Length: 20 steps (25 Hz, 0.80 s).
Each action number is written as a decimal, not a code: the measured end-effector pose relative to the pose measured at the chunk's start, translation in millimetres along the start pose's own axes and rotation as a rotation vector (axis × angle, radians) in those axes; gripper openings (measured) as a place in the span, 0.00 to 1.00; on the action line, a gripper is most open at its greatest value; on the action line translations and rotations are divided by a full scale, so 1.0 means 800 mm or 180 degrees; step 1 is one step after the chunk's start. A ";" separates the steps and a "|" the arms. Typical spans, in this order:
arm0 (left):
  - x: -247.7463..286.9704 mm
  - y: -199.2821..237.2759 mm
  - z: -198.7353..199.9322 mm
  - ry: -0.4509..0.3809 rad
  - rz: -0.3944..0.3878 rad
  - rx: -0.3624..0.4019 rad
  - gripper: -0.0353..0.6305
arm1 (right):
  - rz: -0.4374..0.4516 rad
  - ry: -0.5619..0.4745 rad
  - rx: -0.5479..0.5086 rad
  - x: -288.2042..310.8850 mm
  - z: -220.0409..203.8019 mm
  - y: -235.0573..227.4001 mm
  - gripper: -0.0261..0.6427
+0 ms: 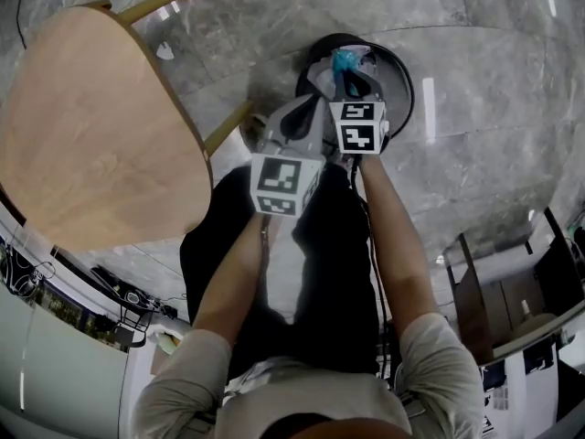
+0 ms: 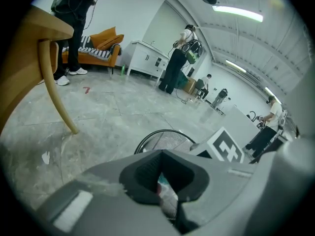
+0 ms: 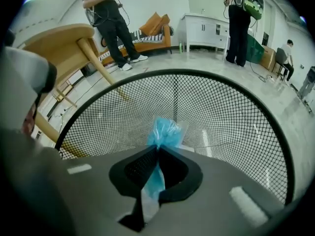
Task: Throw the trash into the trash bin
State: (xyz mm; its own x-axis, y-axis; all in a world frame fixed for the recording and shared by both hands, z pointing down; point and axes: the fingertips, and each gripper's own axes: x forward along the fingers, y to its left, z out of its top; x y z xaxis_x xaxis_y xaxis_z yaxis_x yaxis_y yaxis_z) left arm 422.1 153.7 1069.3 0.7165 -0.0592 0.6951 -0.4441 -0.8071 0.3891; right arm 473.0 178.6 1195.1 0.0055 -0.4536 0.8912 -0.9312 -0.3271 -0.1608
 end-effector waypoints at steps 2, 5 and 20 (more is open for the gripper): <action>-0.001 0.003 0.001 0.0018 -0.0017 0.0039 0.08 | -0.0007 -0.0019 -0.0003 -0.003 0.003 0.000 0.12; -0.020 0.005 0.013 0.0047 0.0003 -0.0001 0.08 | 0.0056 -0.0045 -0.0020 -0.031 0.015 0.005 0.25; -0.287 -0.087 0.302 -0.0508 0.0065 0.0121 0.08 | 0.0208 -0.1278 -0.0279 -0.460 0.301 0.100 0.05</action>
State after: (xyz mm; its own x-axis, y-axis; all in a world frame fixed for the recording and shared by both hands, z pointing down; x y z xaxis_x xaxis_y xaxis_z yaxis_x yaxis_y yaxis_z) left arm 418.3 82.0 736.5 0.7851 -0.1659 0.5967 -0.4410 -0.8262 0.3505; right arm 484.6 119.4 752.3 0.0707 -0.7641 0.6412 -0.9617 -0.2228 -0.1595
